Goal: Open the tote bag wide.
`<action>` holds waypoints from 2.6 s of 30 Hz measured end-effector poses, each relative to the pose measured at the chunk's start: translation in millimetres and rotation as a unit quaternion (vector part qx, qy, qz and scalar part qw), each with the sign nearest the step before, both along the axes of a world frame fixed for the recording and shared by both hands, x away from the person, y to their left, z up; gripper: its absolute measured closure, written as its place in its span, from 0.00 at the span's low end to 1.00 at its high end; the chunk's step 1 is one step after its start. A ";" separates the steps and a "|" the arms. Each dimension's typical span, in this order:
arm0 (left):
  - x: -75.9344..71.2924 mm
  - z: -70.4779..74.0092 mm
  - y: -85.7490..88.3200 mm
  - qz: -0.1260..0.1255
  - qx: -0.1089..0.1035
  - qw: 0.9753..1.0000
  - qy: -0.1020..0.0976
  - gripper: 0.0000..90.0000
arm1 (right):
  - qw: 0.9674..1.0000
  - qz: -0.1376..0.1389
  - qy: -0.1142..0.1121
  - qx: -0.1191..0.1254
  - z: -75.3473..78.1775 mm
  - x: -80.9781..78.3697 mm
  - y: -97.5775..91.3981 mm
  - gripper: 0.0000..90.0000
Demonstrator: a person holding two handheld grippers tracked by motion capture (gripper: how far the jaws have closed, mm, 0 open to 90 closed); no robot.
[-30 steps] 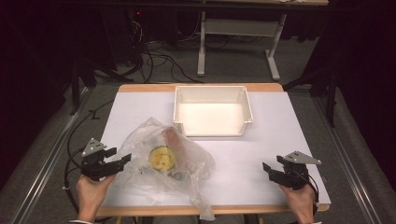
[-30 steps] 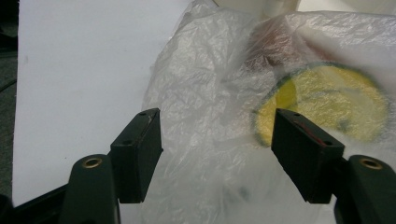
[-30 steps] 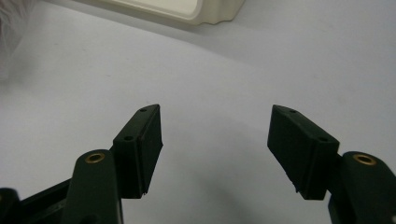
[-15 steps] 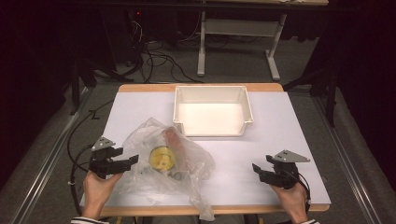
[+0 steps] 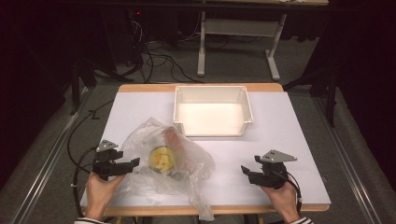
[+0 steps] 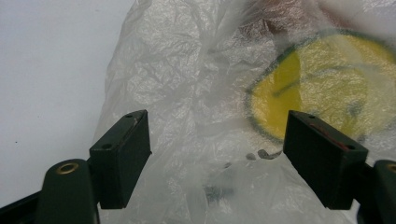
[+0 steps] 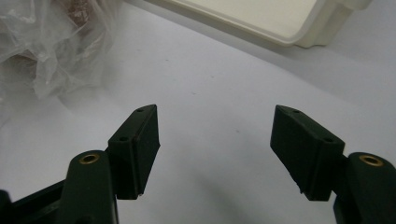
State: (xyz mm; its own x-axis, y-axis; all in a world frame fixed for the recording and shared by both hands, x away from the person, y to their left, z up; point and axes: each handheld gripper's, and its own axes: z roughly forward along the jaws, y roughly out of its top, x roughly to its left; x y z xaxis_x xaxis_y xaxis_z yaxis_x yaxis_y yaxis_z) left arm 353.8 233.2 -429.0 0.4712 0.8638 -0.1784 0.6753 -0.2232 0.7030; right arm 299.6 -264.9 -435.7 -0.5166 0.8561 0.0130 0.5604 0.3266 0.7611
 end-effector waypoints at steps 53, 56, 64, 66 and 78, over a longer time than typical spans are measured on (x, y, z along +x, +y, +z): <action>7.8 -28.6 -38.3 -0.060 0.001 0.997 0.039 1.00 | 0.994 0.099 0.041 0.001 -12.4 11.8 62.0 0.33; 7.3 -28.4 -38.4 -0.061 0.001 0.997 0.039 1.00 | 0.993 0.106 0.044 0.000 -12.1 11.7 66.7 0.33; 6.7 -29.3 -38.9 -0.068 0.007 0.997 0.034 1.00 | 0.991 0.124 0.047 0.000 -14.1 14.0 79.4 0.34; 6.6 -29.4 -39.0 -0.070 0.007 0.997 0.033 1.00 | 0.991 0.126 0.050 0.001 -14.5 14.8 81.8 0.35; 5.8 -28.8 -38.6 -0.074 0.004 0.997 0.031 1.00 | 0.988 0.142 0.063 0.008 -17.9 23.9 93.5 0.58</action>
